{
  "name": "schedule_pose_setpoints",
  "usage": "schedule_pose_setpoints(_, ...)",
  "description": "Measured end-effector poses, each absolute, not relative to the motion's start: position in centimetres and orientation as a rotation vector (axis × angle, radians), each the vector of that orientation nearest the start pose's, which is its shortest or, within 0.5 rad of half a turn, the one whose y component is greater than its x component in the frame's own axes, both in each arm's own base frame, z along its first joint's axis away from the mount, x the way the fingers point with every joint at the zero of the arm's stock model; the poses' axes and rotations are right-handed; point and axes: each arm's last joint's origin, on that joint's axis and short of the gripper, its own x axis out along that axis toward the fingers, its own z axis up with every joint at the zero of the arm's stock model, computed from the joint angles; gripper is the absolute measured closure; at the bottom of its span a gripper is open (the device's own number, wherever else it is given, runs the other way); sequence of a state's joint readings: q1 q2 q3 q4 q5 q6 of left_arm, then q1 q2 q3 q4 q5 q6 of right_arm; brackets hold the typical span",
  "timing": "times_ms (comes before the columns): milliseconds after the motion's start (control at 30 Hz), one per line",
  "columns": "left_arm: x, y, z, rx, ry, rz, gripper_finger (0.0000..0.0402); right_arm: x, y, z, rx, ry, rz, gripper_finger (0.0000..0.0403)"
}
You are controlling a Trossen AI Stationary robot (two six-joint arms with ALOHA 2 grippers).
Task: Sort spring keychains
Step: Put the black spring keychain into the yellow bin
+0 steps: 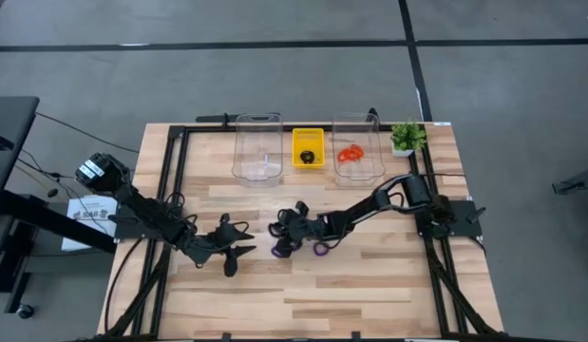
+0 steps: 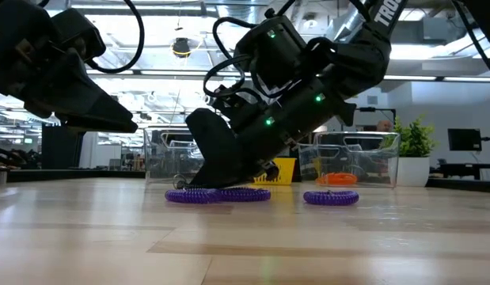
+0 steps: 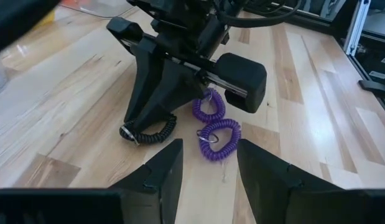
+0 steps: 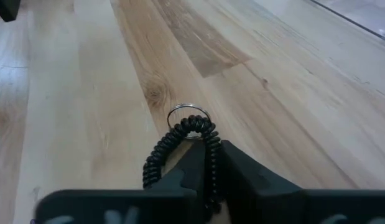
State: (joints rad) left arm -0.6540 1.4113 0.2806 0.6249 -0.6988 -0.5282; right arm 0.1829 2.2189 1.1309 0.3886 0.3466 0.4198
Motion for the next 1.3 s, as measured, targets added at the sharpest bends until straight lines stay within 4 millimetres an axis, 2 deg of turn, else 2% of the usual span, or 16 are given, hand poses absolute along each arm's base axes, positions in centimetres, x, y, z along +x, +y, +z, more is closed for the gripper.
schedule_pose_setpoints(100,18.2,-11.6,12.5,-0.207,0.366,0.144,0.0252,41.4,6.7,6.4,0.220,0.626,-0.293,0.0391)
schedule_pose_setpoints(333,18.2,-11.6,12.5,-0.208,0.365,0.144,0.0252,41.6,7.0,6.6,0.202,0.622,-0.306,0.0369)
schedule_pose_setpoints(567,18.2,-11.7,12.5,-0.212,0.372,0.129,0.0252,42.7,8.3,7.7,0.117,0.615,-0.249,0.0396)
schedule_pose_setpoints(800,18.3,-11.6,12.5,-0.197,0.371,0.132,0.0252,43.5,9.8,9.0,0.004,0.702,-0.295,0.0382)
schedule_pose_setpoints(1133,19.1,-10.2,12.5,-0.150,0.369,0.188,0.0252,44.4,10.5,11.1,-0.165,0.760,-0.374,0.0392)
schedule_pose_setpoints(1300,19.8,-9.2,12.6,-0.098,0.391,0.150,0.0252,44.7,10.5,12.3,-0.222,0.828,-0.399,0.0388)
